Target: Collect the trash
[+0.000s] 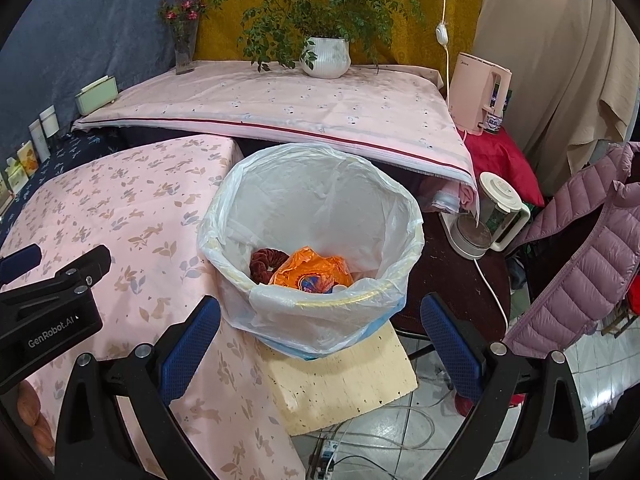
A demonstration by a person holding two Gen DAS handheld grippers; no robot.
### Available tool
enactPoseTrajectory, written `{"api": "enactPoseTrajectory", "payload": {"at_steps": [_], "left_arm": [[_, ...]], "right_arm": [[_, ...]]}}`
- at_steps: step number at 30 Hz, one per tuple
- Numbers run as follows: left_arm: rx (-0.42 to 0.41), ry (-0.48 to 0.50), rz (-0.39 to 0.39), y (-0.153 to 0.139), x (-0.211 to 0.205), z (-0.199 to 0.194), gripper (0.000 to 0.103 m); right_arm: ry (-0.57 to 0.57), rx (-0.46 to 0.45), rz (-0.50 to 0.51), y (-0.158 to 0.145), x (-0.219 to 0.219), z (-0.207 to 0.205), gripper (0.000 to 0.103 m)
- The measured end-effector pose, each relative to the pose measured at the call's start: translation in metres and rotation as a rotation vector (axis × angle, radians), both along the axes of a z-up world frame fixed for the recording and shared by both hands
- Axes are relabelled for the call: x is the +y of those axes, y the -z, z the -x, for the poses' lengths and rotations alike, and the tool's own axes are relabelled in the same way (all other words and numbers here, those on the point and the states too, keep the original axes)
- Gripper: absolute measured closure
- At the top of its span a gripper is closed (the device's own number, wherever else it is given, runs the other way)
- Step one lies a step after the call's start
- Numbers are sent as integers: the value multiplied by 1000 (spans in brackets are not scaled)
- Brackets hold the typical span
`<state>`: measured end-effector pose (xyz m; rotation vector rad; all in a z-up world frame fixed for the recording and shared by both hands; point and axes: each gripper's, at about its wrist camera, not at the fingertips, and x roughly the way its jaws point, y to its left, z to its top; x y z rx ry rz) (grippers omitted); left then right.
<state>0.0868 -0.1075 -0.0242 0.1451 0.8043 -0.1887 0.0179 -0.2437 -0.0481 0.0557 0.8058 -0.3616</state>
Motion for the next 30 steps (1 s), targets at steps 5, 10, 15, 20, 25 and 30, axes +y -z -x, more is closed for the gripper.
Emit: {"api": "enactPoseTrajectory", "payload": {"at_steps": [5, 10, 15, 20, 25, 30], "left_arm": [[0, 8, 4, -2, -2, 0, 12], [6, 8, 7, 1, -3, -2, 12], [19, 6, 16, 4, -3, -3, 12], [18, 8, 16, 5, -5, -4, 12], [23, 1, 23, 8, -5, -3, 12], [16, 5, 14, 8, -8, -1, 12]], "right_arm": [[5, 0, -2, 1, -1, 1, 7], [8, 1, 2, 1, -2, 2, 7], [18, 6, 5, 3, -6, 3, 7], [23, 10, 4, 5, -8, 3, 7], [25, 13, 3, 7, -10, 4, 7], [26, 13, 3, 7, -10, 4, 7]]}}
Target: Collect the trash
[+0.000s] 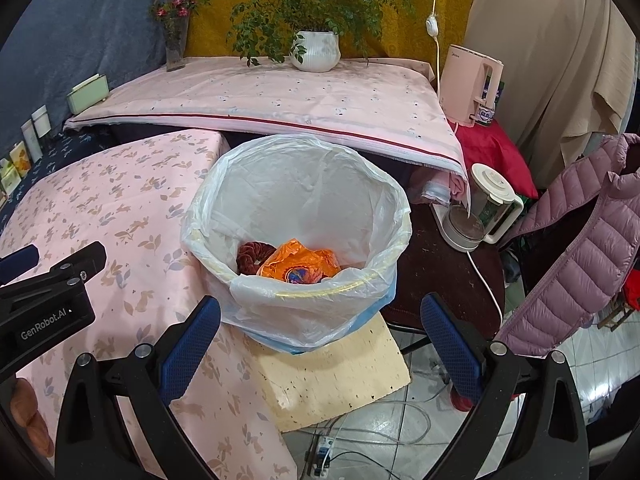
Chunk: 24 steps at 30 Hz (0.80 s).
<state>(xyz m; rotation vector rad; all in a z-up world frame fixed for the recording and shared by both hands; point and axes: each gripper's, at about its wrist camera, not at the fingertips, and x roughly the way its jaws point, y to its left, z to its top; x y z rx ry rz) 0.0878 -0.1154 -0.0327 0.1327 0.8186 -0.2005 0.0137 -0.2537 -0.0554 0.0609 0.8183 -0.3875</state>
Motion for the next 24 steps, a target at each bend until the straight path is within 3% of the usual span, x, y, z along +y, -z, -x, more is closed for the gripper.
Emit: {"api": "enactPoseTrajectory", "payload": {"at_steps": [24], "left_arm": [[19, 11, 16, 2, -4, 2, 13]], "right_arm": [[6, 1, -1, 2, -3, 3, 7]]}}
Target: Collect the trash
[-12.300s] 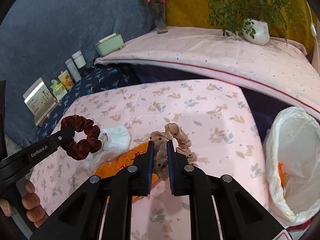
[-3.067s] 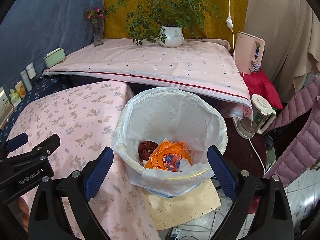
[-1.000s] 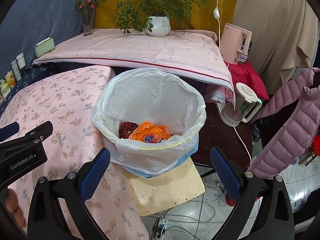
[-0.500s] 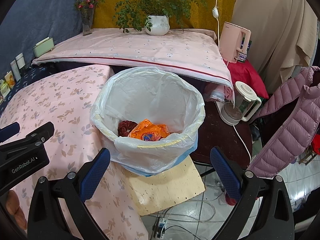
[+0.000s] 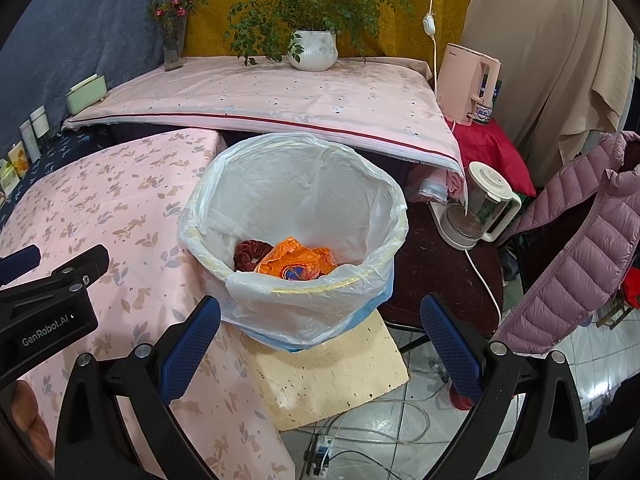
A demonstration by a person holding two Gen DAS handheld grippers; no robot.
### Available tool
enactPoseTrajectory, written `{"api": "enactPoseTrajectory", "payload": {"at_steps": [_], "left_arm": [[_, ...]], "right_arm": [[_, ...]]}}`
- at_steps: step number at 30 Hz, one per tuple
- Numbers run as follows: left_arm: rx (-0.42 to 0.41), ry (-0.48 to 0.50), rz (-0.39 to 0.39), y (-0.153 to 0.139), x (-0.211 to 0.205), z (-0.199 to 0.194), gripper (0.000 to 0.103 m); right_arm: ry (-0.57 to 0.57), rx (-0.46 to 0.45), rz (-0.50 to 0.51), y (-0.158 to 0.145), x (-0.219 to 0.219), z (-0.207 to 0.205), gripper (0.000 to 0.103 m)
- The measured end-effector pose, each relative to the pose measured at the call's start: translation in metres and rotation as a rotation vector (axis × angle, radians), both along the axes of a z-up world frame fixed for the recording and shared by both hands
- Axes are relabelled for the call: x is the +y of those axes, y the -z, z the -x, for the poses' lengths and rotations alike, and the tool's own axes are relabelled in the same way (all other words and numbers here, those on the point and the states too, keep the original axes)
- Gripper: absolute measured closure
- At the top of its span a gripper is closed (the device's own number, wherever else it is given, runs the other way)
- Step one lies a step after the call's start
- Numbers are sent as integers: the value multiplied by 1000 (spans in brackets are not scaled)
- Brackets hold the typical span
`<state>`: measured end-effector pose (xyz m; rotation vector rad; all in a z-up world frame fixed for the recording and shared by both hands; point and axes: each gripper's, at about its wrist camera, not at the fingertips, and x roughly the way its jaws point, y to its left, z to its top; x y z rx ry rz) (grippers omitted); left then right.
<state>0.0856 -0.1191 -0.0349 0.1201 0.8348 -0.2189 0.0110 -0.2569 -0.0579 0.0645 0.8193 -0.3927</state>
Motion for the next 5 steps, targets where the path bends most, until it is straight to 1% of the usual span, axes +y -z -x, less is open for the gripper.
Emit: {"api": "enactPoseTrajectory", "payload": {"at_steps": [3, 5], "left_arm": [[6, 2, 21, 0, 2, -2, 12], [5, 0, 21, 0, 2, -3, 12]], "right_arm": [[4, -1, 0, 1, -1, 1, 7], [8, -2, 0, 1, -2, 3, 7]]}}
